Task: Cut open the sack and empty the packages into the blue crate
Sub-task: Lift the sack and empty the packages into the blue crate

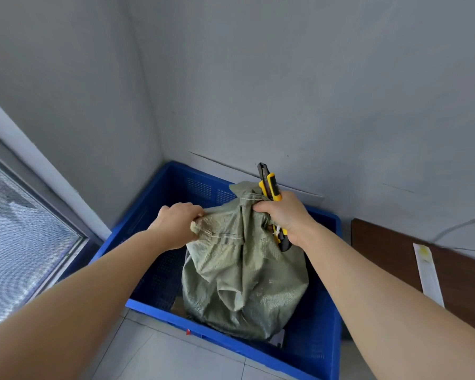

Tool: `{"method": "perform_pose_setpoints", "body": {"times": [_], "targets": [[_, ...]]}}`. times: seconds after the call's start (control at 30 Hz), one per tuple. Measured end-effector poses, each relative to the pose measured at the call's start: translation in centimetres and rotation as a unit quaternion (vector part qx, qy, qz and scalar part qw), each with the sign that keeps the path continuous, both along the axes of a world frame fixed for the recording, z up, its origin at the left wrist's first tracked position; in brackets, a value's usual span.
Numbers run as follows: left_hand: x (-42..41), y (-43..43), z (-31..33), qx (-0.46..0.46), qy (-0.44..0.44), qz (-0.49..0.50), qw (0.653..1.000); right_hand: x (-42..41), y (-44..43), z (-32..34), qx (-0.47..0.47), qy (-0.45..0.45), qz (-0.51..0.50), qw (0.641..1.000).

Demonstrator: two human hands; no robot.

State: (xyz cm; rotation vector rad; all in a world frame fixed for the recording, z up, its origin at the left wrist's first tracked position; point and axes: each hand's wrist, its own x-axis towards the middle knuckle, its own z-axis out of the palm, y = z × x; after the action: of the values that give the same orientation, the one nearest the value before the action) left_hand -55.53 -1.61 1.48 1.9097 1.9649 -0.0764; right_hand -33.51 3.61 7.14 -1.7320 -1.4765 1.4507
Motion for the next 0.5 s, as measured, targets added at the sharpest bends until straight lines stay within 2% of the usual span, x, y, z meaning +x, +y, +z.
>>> {"method": "perform_pose_setpoints", "body": {"times": [0.1,0.2,0.3,0.5], "targets": [[0.0,0.0,-0.2,0.031,0.038,0.008,0.999,0.5,0.1,0.2,-0.004,0.012,-0.017,1.000],[0.4,0.1,0.5,0.110,0.051,0.016,0.993,1.0,0.1,0.2,-0.001,0.014,-0.044,0.999],[0.7,0.4,2.4,0.177,-0.039,0.093,0.979,1.7,-0.1,0.8,0.010,0.030,-0.054,0.998],[-0.7,1.0,7.8,0.247,-0.153,0.269,0.918,3.4,-0.2,2.4,0.063,0.033,-0.147,0.987]]}}
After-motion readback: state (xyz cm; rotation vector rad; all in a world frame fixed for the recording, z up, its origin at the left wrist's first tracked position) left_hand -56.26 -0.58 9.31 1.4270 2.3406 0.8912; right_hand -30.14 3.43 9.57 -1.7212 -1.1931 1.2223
